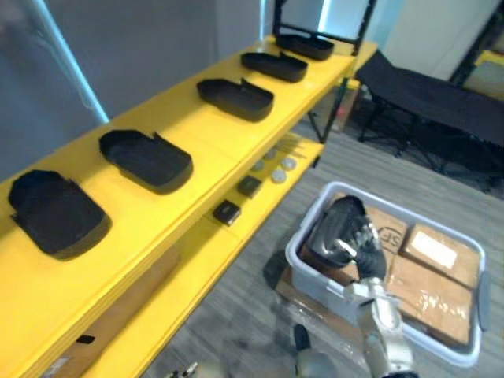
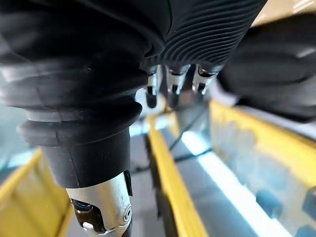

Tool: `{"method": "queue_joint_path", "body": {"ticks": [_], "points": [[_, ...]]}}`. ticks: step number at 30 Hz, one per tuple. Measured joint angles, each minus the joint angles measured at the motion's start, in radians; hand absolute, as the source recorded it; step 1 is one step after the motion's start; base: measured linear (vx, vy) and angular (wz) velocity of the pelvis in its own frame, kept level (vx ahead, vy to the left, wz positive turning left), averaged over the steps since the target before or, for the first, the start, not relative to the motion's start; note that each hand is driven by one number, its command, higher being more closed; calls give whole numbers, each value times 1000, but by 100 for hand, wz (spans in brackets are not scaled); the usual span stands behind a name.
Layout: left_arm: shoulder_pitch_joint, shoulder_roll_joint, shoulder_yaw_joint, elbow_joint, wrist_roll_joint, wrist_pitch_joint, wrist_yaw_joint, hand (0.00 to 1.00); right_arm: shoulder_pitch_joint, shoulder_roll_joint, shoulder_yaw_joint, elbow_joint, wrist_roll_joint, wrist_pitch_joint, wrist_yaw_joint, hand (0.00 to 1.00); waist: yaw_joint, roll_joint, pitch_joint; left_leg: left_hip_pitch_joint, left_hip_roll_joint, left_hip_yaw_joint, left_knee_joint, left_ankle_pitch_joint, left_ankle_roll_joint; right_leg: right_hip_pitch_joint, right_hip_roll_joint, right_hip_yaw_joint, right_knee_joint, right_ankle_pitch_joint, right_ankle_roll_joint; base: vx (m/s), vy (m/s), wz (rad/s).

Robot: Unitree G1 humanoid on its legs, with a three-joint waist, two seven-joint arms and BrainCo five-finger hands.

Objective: Walk over and take plastic housings, then place them on the shelf

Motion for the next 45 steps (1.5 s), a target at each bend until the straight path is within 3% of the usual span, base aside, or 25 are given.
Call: {"method": "queue_joint_path", "body": {"ticks": [2, 3, 4, 6, 7, 8, 9, 10, 11, 12, 13, 14, 16, 17, 19, 22, 26, 30, 32, 36, 41, 45], "points": [[-1, -5, 2, 2, -2, 2, 19, 0, 12, 2, 18, -1, -7, 0, 9, 0, -8, 15, 6, 9, 15, 40, -38, 22, 25, -13, 4, -8, -12, 42, -27, -76, 35, -58], [-2, -9, 6, 2, -7, 2, 26, 0, 13, 6, 21, 0, -18, 0, 14, 0, -14, 19, 8, 8, 18, 46, -43, 34, 27, -31, 4, -27, 60, -20, -58, -122, 25, -23], [-2, -2, 11, 1, -15, 5, 35, 0, 12, 9, 26, 0, -41, -3, 16, 0, -22, 24, 7, 13, 31, 43, -59, 51, 20, -66, -7, -94, 289, -178, -89, -80, 12, 3], [8, 3, 39, -2, -47, 11, 35, 0, 9, 12, 45, 0, -50, -12, 15, 0, -11, 15, 3, 26, 42, 49, -63, 58, 11, -65, -26, -145, 400, -250, -100, -57, -22, -13], [20, 9, 76, 1, -54, 15, 36, 0, 10, 18, 68, 0, -62, -14, 11, 0, -6, -11, -11, 24, 29, 55, -61, 58, 6, -63, -11, -168, 365, -216, -71, -68, -41, -65], [23, -2, 91, 11, -69, 18, 35, 0, -2, 22, 97, 4, -73, -21, -6, 0, 11, 0, -14, 18, 31, 49, -88, 57, 19, -47, 27, -147, 258, -153, -70, -124, -49, -88], [29, -8, 93, 15, -73, 19, 34, 0, -19, 19, 104, 9, -79, -22, -12, 0, 28, 27, -21, 9, 70, 67, -108, 73, 19, -27, 49, -122, 164, -101, -68, -100, -84, -99], [33, -27, 123, 26, -75, 19, 36, 0, -34, 30, 117, 13, -83, -22, -36, 0, 34, 44, -14, 4, 103, 123, -125, 115, -12, -44, 31, -175, 300, -219, -173, -80, -157, -75], [41, -23, 123, 29, -75, 20, 37, 0, -29, 36, 119, 23, -86, -22, -54, 0, 29, 29, -24, 16, 104, 136, -150, 140, -22, -47, -33, -214, 452, -309, -149, 5, -162, -58], [51, -17, 124, 32, -75, 21, 36, 0, -29, 42, 121, 35, -86, -21, -59, 0, 34, 23, -30, 16, 105, 147, -158, 149, -28, -31, -66, -229, 468, -313, -141, -1, -218, -48], [74, -7, 127, 34, -75, 21, 35, 0, -29, 51, 133, 39, -86, -10, -71, 0, 38, 4, -40, 7, 115, 167, -155, 159, -44, 5, -102, -245, 422, -313, -108, 11, -254, -58], [92, -3, 128, 36, -76, 22, 35, 0, -29, 55, 145, 39, -87, -3, -74, 0, 38, -14, -47, -5, 125, 189, -160, 179, -61, 13, -91, -262, 354, -331, -37, -17, -282, -63], [99, -18, 153, 39, -87, 18, 35, 0, -26, 45, 144, 38, -88, 0, -74, 0, 40, -18, -49, -18, 139, 227, -182, 211, -84, 28, -63, -281, 248, -363, 14, -46, -312, -64], [87, -44, 155, 43, -89, 15, 35, 0, -28, 30, 135, 37, -92, 2, -75, 0, 34, 9, -32, -39, 163, 233, -184, 231, -89, 33, -26, -295, 194, -345, 14, -91, -298, -39], [68, -62, 142, 41, -111, 4, 35, 0, -15, -2, 109, 36, -110, 10, -75, 0, 20, 30, -8, -83, 171, 217, -185, 282, -60, 22, -8, -309, 140, -322, -9, -158, -220, 10], [48, -88, 103, 40, -147, -28, 37, 0, -27, -48, 69, 36, -129, 12, -76, 0, 20, 62, 23, -106, 166, 174, -233, 338, -56, -2, 12, -305, 96, -294, -17, -149, -141, 0], [49, -86, 72, 33, -144, -46, 44, 0, -56, -57, -35, 46, -158, -5, -100, 0, 22, 79, 40, -98, 140, 130, -291, 352, -67, -13, 7, -308, 60, -271, -8, -92, 29, -3], [51, -78, 36, 3, -127, -69, 55, 0, -141, -78, -146, 159, -157, -23, -165, 0, 27, 73, 64, -95, 68, 126, -302, 350, -64, 22, -56, -319, -30, -197, 28, -69, 175, 3], [50, -75, 26, -12, -124, -73, 54, 0, -202, -90, -197, 250, -133, -21, -174, 0, 35, 73, 77, -98, 21, 104, -302, 336, -47, 59, -93, -333, -93, -137, 44, -34, 156, 15], [48, -74, 26, -47, -162, -74, 49, 0, -362, -117, -225, 395, -93, -2, -188, 0, 49, 78, 114, -141, -16, 60, -243, 301, -29, 66, -131, -353, -108, -97, 62, -54, 110, 21], [39, -76, 26, -79, -197, -69, 20, 0, -685, -269, -257, 609, -63, 40, -237, 0, 108, 74, 205, -230, -41, -32, -171, 281, -21, 51, -152, -405, -108, -75, 65, -125, 42, 33], [39, -76, 3, -77, -202, -67, 13, 0, -875, -373, -234, 729, -14, 64, -225, 0, 130, 80, 219, -299, -53, -80, -128, 279, -14, 33, -162, -445, -99, -59, 61, -67, 37, 32]]}}
